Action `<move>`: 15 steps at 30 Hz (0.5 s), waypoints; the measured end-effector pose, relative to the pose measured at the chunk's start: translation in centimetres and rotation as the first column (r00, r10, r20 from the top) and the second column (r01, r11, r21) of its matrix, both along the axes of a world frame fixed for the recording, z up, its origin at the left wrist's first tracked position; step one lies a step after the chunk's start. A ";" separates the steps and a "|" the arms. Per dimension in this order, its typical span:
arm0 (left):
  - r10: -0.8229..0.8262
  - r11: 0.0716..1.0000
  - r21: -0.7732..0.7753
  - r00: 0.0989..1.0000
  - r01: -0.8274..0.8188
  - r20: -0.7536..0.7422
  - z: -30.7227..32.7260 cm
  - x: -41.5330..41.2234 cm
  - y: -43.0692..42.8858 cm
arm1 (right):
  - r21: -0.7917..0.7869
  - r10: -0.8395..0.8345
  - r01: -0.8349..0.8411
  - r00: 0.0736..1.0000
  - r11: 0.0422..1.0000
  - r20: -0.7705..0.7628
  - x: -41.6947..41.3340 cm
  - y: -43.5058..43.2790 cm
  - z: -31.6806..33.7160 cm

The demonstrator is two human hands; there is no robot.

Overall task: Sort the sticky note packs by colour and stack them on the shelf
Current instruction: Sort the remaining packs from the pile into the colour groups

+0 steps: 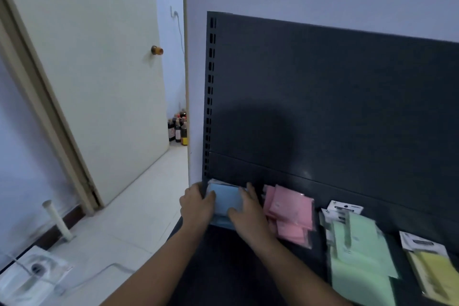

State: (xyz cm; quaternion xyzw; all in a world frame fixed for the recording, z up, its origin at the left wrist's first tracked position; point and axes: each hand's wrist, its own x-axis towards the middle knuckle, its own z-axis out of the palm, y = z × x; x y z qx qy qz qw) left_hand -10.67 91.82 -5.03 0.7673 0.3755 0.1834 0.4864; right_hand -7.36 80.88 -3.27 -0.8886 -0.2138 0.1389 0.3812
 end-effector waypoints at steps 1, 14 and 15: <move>-0.010 1.000 0.024 1.000 0.009 0.013 0.3 -0.1 0.0 | 0.035 0.001 -0.002 1.000 0.999 0.018 -0.1 0.0 0.1; -0.457 0.841 0.419 0.864 0.343 0.211 3.4 0.0 -7.6 | 0.209 -0.234 0.175 0.925 0.962 0.300 -0.2 -10.0 3.0; -0.509 0.811 0.434 0.839 0.392 0.194 3.6 0.3 -9.0 | 0.206 -0.276 0.218 0.908 0.954 0.316 -0.3 -11.7 3.0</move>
